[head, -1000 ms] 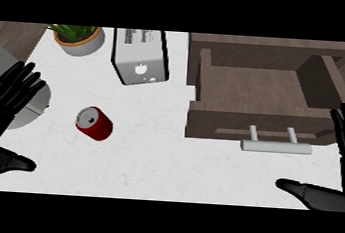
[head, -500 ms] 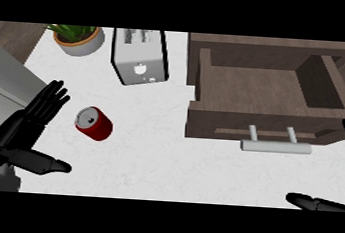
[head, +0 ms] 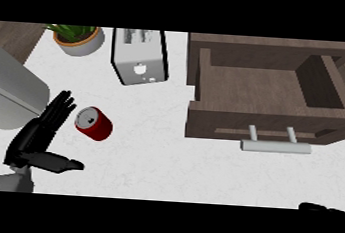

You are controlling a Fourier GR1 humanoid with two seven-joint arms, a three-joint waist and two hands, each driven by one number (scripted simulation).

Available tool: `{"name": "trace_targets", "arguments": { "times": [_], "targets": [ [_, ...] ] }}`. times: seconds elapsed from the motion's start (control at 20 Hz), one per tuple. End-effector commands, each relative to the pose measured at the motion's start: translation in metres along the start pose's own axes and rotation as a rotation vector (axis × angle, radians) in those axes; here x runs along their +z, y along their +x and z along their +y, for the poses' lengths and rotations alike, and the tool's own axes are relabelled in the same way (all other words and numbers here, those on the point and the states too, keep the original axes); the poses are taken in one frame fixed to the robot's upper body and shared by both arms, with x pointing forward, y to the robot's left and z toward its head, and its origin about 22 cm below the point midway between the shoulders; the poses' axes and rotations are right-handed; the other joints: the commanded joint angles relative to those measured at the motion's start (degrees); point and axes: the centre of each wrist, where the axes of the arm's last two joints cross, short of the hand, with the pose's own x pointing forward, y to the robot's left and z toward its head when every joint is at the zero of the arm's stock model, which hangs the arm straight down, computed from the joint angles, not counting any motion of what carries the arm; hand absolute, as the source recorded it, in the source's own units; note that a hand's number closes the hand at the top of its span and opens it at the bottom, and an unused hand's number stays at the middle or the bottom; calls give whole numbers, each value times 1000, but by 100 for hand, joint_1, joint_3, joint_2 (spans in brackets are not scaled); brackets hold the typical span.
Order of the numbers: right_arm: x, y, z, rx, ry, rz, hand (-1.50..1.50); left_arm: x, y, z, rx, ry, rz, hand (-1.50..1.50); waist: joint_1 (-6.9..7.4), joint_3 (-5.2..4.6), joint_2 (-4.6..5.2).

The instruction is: Pick up the can, place it into the drawer and close the drawer

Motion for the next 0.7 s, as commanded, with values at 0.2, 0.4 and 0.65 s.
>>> {"name": "trace_targets", "arguments": {
  "times": [0.2, 0.4, 0.65],
  "targets": [
    [1, 9, -12, -17, 6, -13, -150, 7, -45, 7, -11, 24, 21, -150, 6, 1, 1],
    [-1, 9, -17, -4, -3, -13, -150, -11, -50, 3, -6, 30, 56, -150, 8, 2, 0],
    [-9, 10, 1, 11, 3, -28, -150, -27, -77, -6, 14, 39, 79, -150, -4, 0, 7]
  ]
}}
